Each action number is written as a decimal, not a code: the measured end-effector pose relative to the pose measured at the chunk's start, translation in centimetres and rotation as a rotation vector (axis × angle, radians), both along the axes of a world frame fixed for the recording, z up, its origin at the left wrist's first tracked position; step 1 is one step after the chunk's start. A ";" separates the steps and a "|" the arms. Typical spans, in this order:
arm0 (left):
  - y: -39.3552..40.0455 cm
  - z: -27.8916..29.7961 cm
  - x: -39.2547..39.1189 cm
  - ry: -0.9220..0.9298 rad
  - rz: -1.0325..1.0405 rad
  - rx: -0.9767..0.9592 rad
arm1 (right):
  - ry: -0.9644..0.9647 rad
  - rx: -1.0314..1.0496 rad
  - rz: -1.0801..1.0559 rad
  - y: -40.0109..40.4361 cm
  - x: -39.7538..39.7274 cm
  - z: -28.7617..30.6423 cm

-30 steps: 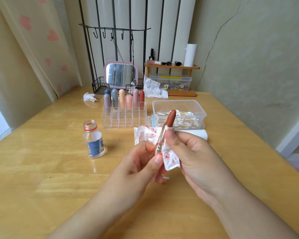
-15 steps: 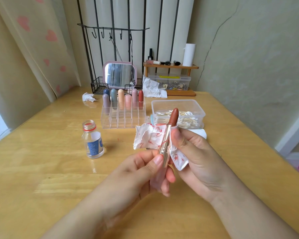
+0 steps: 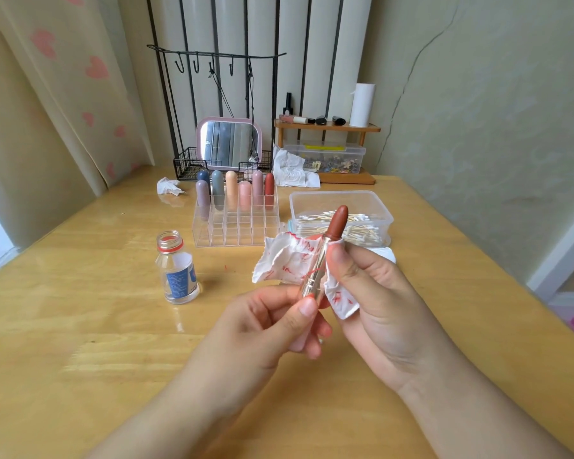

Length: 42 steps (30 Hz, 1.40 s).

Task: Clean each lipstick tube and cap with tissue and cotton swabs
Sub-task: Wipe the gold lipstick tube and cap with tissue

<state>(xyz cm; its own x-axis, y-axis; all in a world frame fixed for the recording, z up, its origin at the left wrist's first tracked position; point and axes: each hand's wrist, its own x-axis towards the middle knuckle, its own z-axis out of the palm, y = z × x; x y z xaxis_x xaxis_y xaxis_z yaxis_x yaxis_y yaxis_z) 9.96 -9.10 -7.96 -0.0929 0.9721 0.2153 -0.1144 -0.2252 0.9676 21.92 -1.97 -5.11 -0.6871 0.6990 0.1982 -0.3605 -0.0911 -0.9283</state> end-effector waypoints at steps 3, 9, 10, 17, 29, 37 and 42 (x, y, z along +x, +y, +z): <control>0.0 0.1 0.4 0.020 0.112 0.025 | 0.013 -0.008 -0.020 -0.2 0.0 0.1; 0.0 -0.2 1.2 -0.002 0.292 0.020 | -0.019 -0.012 -0.085 -0.1 -0.3 -0.3; 0.0 -0.2 1.1 -0.001 0.248 0.007 | -0.027 -0.012 -0.090 -0.2 -0.3 -0.3; 0.1 -0.1 0.6 -0.213 -0.078 -0.095 | -0.008 -0.036 -0.060 -0.2 -0.1 0.2; 0.2 -0.1 0.8 -0.162 0.089 -0.073 | 0.031 -0.030 -0.098 -0.1 -0.3 0.2; 0.1 0.2 0.7 -0.128 0.162 -0.002 | 0.053 -0.013 -0.100 -0.3 -0.4 0.3; 0.2 0.0 0.8 -0.119 0.154 -0.018 | 0.013 -0.010 -0.115 -0.3 -0.4 0.2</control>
